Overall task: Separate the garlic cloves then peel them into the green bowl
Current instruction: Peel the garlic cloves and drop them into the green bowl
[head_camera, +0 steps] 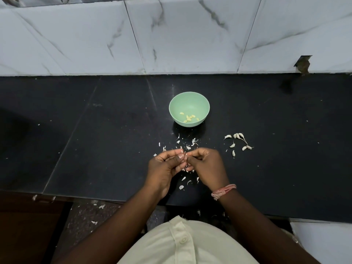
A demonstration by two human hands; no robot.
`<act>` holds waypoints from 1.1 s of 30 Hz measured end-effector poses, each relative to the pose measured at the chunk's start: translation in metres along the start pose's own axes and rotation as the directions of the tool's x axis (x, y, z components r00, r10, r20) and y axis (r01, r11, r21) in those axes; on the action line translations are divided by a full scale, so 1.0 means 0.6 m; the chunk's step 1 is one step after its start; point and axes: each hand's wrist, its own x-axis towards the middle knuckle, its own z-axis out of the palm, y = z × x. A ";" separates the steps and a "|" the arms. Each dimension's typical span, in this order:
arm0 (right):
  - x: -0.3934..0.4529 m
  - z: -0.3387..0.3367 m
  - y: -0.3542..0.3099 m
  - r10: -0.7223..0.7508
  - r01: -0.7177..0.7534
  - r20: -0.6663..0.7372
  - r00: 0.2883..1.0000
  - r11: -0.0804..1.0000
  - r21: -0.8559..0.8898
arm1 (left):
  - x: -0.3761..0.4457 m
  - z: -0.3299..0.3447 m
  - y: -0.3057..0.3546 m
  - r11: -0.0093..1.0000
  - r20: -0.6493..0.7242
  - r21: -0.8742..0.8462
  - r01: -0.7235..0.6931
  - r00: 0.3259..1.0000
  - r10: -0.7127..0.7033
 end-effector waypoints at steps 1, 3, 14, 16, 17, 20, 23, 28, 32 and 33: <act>0.000 0.000 0.000 0.001 -0.001 -0.008 1.000 1.000 -0.002 | -0.001 0.001 0.000 1.000 -0.011 0.000 -0.002 1.000 0.002; 0.000 0.002 0.003 -0.008 0.007 -0.023 1.000 1.000 -0.027 | -0.003 0.004 -0.001 1.000 -0.040 0.006 -0.004 0.999 0.005; -0.002 0.014 0.016 -0.250 0.216 -0.030 0.968 0.885 -0.411 | -0.004 0.018 -0.003 0.995 -0.077 0.075 -0.066 0.994 0.071; 0.000 0.014 0.009 -0.104 0.082 -0.059 0.993 0.952 -0.294 | -0.002 0.015 -0.005 0.995 -0.050 0.079 -0.066 0.996 0.070; -0.001 0.013 0.004 -0.042 0.023 -0.078 0.996 0.973 -0.228 | -0.001 0.014 -0.005 0.996 -0.038 0.062 -0.062 0.997 0.065; 0.001 0.006 0.009 -0.009 -0.010 -0.137 0.991 0.991 -0.135 | 0.002 0.009 -0.003 0.998 -0.009 -0.033 -0.056 0.998 0.056; 0.002 0.000 0.013 -0.101 0.046 -0.178 0.979 0.956 -0.289 | 0.003 0.004 0.003 0.995 0.015 -0.072 -0.065 0.998 0.066; 0.002 0.000 0.014 -0.236 0.152 -0.179 0.955 0.909 -0.389 | 0.000 0.000 0.003 0.996 0.074 -0.044 -0.080 0.994 0.083; 0.000 0.004 0.016 -0.200 0.148 -0.173 0.964 0.951 -0.271 | 0.003 -0.002 0.001 0.994 0.079 -0.038 -0.101 0.991 0.104; -0.001 0.005 0.017 -0.209 0.162 -0.165 0.964 0.951 -0.262 | 0.003 -0.001 0.000 0.993 0.078 -0.041 -0.107 0.991 0.110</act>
